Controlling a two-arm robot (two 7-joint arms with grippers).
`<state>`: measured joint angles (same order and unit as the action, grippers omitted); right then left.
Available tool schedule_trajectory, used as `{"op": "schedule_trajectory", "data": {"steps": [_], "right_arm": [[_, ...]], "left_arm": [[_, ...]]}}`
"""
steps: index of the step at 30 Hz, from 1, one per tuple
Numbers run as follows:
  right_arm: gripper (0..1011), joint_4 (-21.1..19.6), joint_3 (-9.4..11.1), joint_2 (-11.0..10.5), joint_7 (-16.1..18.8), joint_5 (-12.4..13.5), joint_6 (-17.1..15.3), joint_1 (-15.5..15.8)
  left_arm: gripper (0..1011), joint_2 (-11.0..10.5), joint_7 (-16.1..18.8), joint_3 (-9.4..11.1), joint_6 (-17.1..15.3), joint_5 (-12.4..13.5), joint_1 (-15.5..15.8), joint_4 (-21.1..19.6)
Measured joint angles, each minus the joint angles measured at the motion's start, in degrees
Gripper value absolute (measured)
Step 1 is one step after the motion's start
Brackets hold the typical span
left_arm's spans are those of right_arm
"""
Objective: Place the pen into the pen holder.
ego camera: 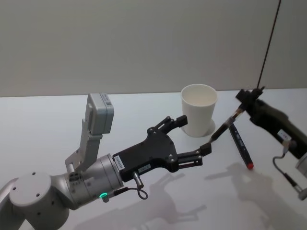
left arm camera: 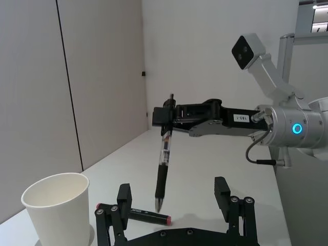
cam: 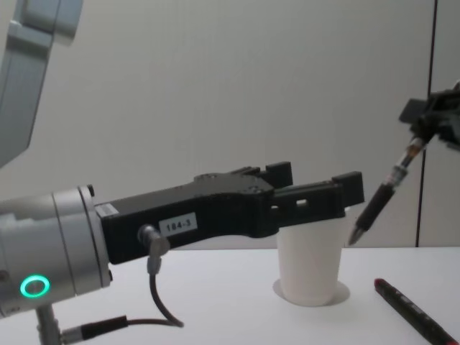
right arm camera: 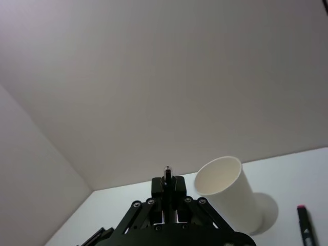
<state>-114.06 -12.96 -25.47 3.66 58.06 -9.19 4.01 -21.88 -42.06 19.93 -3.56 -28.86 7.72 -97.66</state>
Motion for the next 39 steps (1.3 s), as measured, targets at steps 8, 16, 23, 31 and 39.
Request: {"op": "schedule_trajectory", "data": {"steps": [8, 16, 23, 31, 39], "right_arm": [[137, 1.34, 0.17, -0.40, 0.42, -7.57, 2.28, -2.38], [137, 3.28, -0.58, 0.67, 2.21, -15.79, 3.64, -5.74], [137, 5.84, -1.61, 2.53, 4.26, -23.84, 4.99, -9.53], [137, 9.14, -2.64, 4.81, 5.62, -31.71, 6.24, -13.43], [137, 13.20, -3.40, 7.02, 6.14, -36.83, 6.34, -16.76]], "left_arm": [[1001, 0.00, 0.00, 0.00, 0.00, 0.00, 0.00, 0.00], [1001, 0.00, 0.00, 0.00, 0.01, 0.00, 0.00, 0.00], [1001, 0.00, 0.00, 0.00, 0.01, 0.00, 0.00, 0.00], [1001, 0.00, 0.00, 0.00, 0.00, 0.00, 0.00, 0.00], [1001, 0.00, 0.00, 0.00, 0.01, -0.01, 0.00, 0.00]]}}
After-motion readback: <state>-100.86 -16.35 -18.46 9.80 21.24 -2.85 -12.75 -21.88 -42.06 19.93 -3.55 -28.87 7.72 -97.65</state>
